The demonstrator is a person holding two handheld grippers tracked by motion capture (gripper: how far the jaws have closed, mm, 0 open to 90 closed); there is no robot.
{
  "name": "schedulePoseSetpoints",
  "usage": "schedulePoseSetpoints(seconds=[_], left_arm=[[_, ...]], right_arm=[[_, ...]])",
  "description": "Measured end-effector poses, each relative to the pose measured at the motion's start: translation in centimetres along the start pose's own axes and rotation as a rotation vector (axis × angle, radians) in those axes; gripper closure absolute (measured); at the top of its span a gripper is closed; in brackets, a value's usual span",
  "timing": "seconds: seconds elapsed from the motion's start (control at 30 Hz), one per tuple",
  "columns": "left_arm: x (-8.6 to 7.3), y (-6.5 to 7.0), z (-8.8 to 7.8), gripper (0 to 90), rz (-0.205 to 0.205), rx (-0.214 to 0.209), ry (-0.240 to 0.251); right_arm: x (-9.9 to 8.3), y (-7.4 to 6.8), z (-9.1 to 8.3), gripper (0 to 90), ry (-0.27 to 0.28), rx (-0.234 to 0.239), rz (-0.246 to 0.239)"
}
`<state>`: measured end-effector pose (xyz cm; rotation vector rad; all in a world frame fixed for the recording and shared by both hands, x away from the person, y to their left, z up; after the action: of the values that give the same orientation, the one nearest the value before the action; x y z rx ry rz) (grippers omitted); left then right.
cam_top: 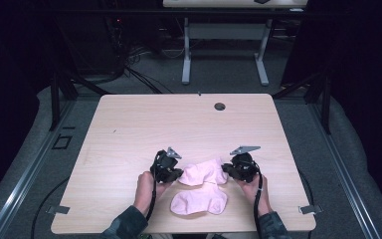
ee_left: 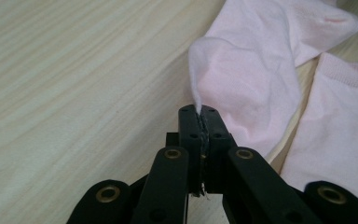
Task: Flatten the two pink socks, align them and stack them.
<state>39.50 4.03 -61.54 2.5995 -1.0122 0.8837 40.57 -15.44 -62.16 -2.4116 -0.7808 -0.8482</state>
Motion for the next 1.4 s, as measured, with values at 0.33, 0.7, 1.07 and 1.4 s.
schedulePoseSetpoints(seconds=[0.33, 0.7, 1.07, 1.4], left_arm=[[0.8, 0.7, -4.6, 89.5, -0.012, -0.041, 0.066], [-2.2, 2.1, -6.9, 89.5, -0.038, -0.111, 0.016], [-4.9, 3.6, -7.2, 89.4, -0.080, -0.193, -0.038], [-7.4, 3.8, -4.1, 89.2, -0.066, -0.152, -0.112]], right_arm=[[2.1, -2.4, -4.0, 85.6, 0.057, 0.026, -0.036], [0.3, -5.8, -6.0, 85.4, -0.002, 0.104, -0.045], [-2.2, -7.3, -5.9, 85.2, -0.058, 0.159, -0.035], [-4.8, -6.3, -2.3, 84.3, -0.146, 0.111, -0.059]])
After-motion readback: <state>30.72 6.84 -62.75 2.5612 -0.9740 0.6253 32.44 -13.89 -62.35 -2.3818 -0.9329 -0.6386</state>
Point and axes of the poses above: each handheld gripper's, and its own axes: z roughly forward along the jaws, x roughly out of its top, y roughly to its right, the point moved 9 cm from there along z, roughly forward along the jaws, and after that the axes turned 8 degrees about x, right-handed, at the moved point
